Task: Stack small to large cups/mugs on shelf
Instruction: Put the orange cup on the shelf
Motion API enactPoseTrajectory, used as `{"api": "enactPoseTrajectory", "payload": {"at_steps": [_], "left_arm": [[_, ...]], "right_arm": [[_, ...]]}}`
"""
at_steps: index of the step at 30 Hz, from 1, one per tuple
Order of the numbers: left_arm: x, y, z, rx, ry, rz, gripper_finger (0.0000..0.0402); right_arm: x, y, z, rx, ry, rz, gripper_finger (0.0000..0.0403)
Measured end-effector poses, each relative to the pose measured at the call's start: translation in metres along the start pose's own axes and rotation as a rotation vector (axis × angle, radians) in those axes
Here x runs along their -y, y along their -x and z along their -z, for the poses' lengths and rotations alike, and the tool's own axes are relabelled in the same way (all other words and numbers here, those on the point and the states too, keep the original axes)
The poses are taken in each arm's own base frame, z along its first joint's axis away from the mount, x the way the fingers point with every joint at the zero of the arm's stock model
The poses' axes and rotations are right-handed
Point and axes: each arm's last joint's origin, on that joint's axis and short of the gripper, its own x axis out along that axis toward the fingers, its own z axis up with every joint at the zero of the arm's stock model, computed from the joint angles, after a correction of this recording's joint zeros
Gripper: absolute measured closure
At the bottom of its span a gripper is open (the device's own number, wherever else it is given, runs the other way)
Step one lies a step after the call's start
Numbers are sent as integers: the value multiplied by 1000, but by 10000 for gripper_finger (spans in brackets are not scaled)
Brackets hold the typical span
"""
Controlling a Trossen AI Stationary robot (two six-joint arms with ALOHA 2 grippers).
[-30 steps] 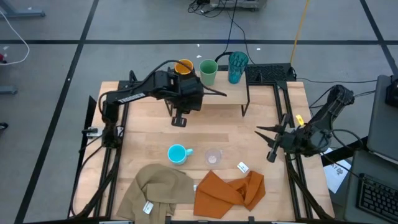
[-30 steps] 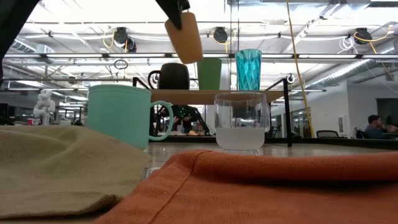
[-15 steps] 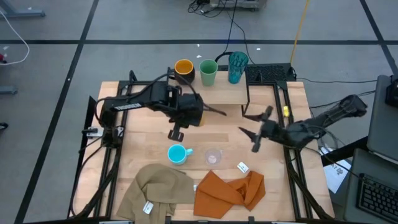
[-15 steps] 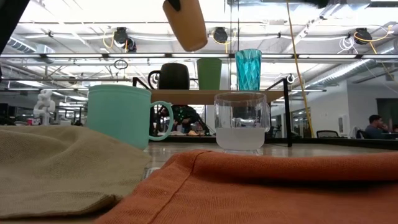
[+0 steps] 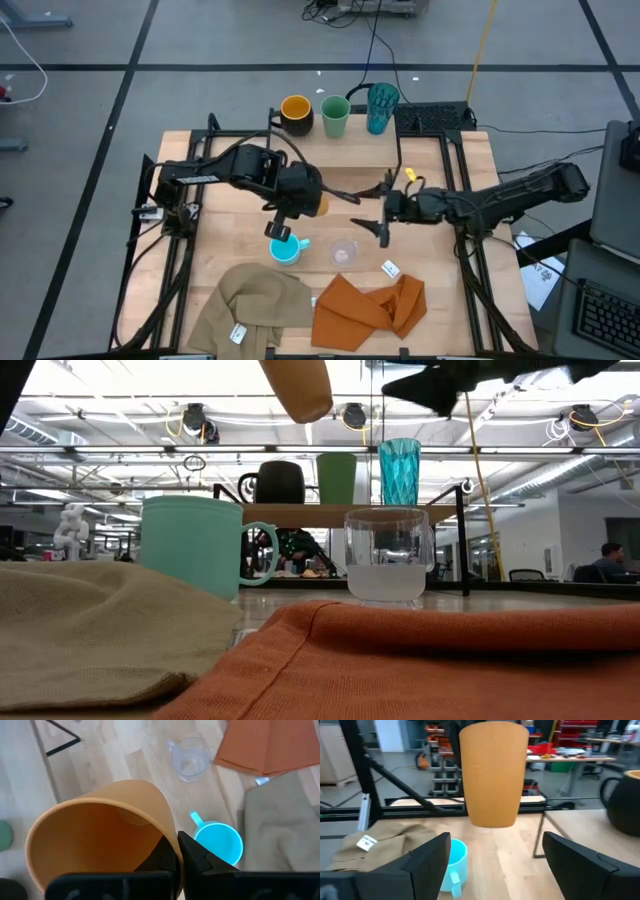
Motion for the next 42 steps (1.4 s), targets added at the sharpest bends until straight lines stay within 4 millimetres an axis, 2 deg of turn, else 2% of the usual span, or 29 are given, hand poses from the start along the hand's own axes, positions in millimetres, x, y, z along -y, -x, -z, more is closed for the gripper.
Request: {"api": "enactPoseTrajectory", "payload": {"at_steps": [9,14,20,28,37,42], "left_arm": [[5,0,-2,8,2,21,399],[5,0,-2,15,3,23,399],[5,0,-3,20,10,29,400],[5,0,-4,37,-17,39,400],[-3,-2,-4,46,-10,40,400],[-4,-4,-5,55,-30,47,400]], "right_arm": [[16,-27,2,37,-25,-93,94],[16,-46,0,13,-24,-168,94],[19,-64,-2,-6,13,-156,94],[32,-67,-5,-1,-39,-237,94],[31,-67,-5,7,-56,-292,94],[30,-80,1,-15,-68,-298,94]]}}
